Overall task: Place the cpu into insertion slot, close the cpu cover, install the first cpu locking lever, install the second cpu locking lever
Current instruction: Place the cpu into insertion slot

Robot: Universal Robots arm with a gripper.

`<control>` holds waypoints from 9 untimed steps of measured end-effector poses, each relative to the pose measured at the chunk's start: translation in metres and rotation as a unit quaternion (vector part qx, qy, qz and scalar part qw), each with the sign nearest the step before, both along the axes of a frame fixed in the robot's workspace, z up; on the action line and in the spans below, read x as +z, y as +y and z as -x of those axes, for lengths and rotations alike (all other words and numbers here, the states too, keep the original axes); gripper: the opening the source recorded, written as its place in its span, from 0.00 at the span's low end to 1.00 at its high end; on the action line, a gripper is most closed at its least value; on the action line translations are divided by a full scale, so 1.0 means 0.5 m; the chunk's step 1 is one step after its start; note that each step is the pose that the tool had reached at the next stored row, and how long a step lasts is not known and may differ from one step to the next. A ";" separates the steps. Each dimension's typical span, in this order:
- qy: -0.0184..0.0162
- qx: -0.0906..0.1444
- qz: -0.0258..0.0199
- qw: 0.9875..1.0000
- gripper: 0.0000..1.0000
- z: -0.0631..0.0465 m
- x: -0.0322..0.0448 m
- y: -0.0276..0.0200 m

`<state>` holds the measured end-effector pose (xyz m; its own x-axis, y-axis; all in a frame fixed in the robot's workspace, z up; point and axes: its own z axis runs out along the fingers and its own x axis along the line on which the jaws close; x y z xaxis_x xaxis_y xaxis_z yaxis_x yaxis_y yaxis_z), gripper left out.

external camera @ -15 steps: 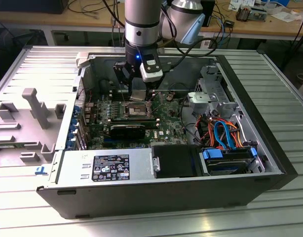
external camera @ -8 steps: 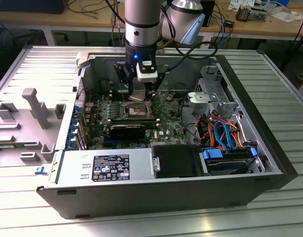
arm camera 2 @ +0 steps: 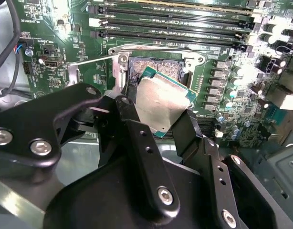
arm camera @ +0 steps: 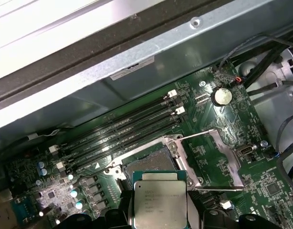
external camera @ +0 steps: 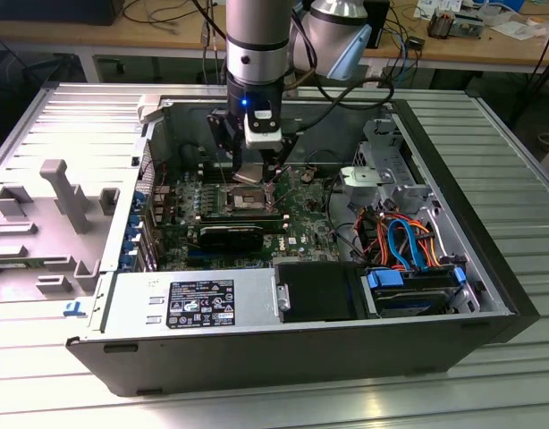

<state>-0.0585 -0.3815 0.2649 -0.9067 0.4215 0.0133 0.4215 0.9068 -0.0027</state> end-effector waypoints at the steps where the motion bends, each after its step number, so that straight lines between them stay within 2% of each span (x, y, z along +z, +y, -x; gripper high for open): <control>1: 0.000 -0.003 0.000 1.000 0.54 0.000 0.000 0.0000; 9: 0.000 -0.028 0.000 1.000 0.54 0.000 0.000 0.0000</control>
